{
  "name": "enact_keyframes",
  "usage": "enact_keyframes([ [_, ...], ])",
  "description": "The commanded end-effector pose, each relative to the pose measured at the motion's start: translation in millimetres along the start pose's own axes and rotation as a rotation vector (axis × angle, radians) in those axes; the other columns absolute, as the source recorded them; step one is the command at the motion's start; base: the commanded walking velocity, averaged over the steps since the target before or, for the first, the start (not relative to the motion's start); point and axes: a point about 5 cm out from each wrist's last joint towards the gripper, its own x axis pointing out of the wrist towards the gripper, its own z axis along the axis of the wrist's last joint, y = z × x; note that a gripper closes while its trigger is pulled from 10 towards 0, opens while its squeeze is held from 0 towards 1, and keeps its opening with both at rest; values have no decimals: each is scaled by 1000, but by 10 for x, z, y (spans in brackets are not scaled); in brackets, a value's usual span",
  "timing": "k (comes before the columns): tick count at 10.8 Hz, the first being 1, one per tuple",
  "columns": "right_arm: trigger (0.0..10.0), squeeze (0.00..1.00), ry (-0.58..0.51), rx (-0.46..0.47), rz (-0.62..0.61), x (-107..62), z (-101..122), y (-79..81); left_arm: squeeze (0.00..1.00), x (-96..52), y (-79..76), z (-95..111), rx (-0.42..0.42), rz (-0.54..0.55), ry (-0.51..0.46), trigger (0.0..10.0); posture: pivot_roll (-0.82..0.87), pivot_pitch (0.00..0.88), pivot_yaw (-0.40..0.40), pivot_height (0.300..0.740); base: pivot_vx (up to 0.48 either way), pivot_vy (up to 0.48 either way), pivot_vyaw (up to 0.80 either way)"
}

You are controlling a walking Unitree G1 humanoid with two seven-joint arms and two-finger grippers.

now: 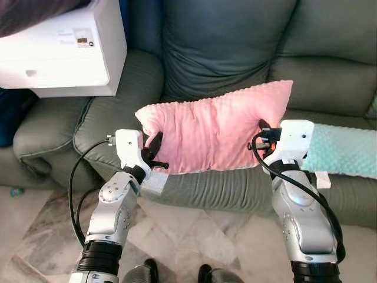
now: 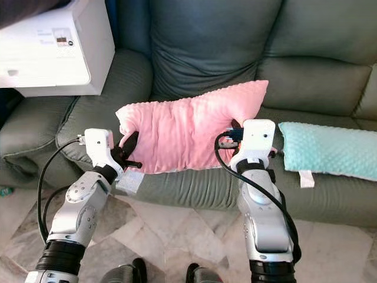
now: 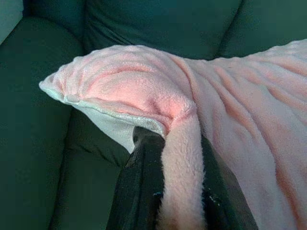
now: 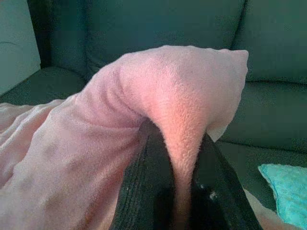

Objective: Move the pillow to the sofa

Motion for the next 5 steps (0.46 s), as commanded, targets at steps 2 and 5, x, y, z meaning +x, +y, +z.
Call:
enact_keyframes([
  [2, 10000, 0, -27, -1, 14, 7, 77, 34, 0, -5, -50, 30, -2, -33, -18, 10000, -112, 204, -50, 740, 371, 0, 0],
  [5, 10000, 0, -27, 0, 15, 8, 79, 45, 0, -12, -64, 6, -1, -44, -2, 10000, -111, 206, -49, 740, 226, 0, 0],
])
